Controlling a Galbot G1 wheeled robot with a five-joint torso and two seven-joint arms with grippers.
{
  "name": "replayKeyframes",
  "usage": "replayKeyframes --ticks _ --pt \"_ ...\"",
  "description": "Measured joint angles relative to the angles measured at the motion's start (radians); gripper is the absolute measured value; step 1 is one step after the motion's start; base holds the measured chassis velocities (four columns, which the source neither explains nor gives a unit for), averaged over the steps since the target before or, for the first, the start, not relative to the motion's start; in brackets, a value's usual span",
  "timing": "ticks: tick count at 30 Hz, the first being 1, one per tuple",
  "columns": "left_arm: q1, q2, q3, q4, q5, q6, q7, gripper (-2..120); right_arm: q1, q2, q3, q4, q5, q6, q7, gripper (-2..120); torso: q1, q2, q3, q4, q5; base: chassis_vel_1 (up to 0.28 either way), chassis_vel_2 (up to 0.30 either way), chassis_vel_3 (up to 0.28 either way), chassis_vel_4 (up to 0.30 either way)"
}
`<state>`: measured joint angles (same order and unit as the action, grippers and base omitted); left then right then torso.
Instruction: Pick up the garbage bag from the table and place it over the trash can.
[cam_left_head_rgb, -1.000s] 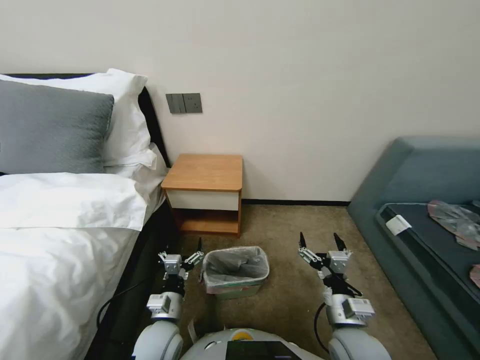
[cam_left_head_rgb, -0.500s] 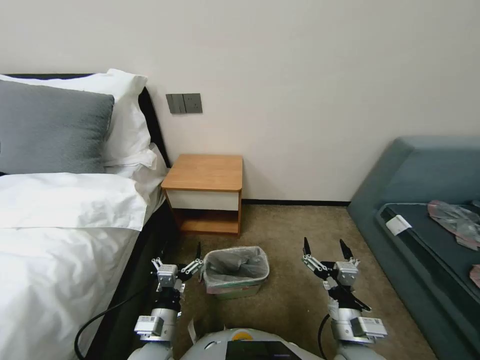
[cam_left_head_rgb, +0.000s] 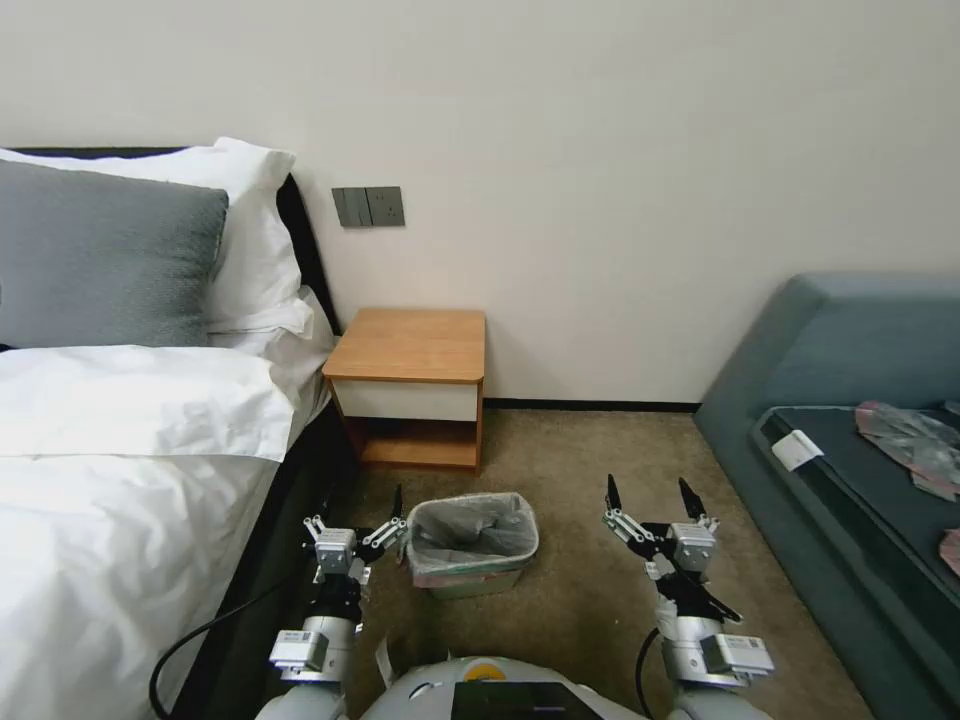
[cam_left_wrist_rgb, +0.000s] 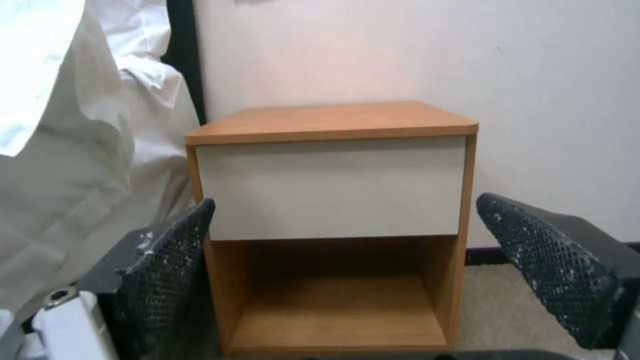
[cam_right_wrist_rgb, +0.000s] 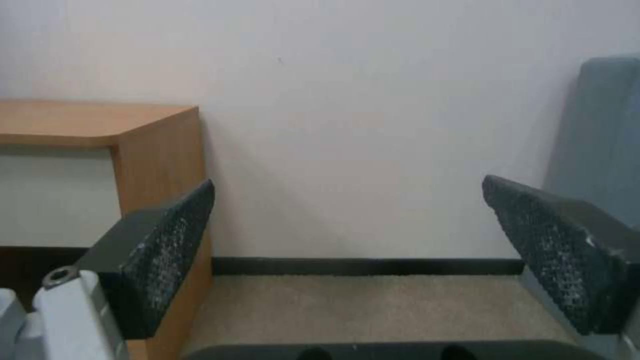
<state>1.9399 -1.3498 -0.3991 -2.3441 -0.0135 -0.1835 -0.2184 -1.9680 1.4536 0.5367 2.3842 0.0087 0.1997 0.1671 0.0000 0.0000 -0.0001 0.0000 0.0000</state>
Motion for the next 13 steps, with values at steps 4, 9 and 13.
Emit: replayKeyframes --ticks 4,9,13 --pt "-0.001 0.000 0.000 0.001 -0.001 0.001 -0.001 100 0.001 0.000 0.000 0.000 0.000 -0.001 0.000 100 0.000 0.000 0.000 0.0000 0.0000 0.000 0.000 0.000 0.000" --pt "-0.001 0.001 0.001 0.002 -0.001 0.001 -0.001 100 0.001 -0.001 0.000 0.000 -0.001 -0.001 0.000 100 0.000 0.000 0.000 0.0000 0.0000 0.000 0.000 0.000 0.000" --pt "-0.001 0.001 0.001 0.002 -0.002 0.002 -0.001 100 0.001 -0.001 0.000 0.000 -0.001 -0.002 0.001 100 0.000 0.000 0.000 0.0000 0.0000 0.000 0.000 0.000 0.000"
